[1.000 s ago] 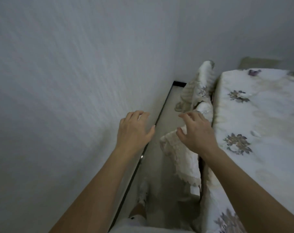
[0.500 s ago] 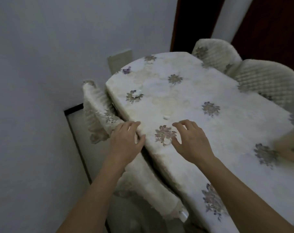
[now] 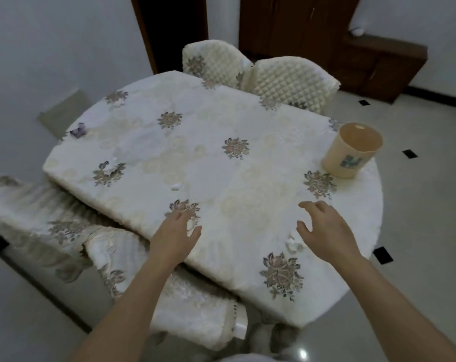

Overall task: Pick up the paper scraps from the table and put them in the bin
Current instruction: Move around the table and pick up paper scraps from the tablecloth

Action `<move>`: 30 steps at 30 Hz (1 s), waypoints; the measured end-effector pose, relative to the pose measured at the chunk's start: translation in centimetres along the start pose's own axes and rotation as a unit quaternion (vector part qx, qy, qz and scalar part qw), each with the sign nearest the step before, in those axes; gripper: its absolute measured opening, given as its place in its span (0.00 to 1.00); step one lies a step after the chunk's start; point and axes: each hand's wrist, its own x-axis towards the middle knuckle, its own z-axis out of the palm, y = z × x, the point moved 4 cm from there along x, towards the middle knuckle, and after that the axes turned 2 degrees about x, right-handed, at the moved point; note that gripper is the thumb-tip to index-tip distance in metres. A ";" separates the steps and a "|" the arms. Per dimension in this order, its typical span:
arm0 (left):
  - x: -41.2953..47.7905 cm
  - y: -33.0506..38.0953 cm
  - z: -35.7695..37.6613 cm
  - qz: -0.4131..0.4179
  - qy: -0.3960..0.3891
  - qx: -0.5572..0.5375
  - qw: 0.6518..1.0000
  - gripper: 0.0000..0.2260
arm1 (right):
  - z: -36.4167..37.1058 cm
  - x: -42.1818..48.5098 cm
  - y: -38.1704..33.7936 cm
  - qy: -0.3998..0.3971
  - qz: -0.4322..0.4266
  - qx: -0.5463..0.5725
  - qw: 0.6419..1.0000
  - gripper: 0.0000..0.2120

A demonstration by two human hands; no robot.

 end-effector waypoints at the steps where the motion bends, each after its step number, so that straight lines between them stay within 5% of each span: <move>1: 0.2 -0.3 1.0 -0.011 -0.024 0.009 1.000 0.19 | 0.6 -0.2 1.1 -0.018 0.013 0.006 1.000 0.21; 9: 1.6 -3.5 5.4 -0.107 -0.051 0.009 0.993 0.17 | 7.1 -0.7 5.6 -0.178 0.072 0.022 0.981 0.24; 14: 3.7 -4.4 6.5 -0.123 -0.047 -0.003 0.991 0.22 | 10.0 0.5 6.3 -0.231 0.153 0.044 0.960 0.37; 21: 6.9 -5.6 8.2 -0.108 -0.079 -0.026 0.991 0.27 | 12.4 1.1 6.3 -0.194 0.186 0.017 0.963 0.35; 30: 7.8 -6.8 9.2 -0.083 -0.066 -0.027 0.994 0.12 | 13.3 -0.1 4.9 -0.107 0.162 -0.031 0.980 0.20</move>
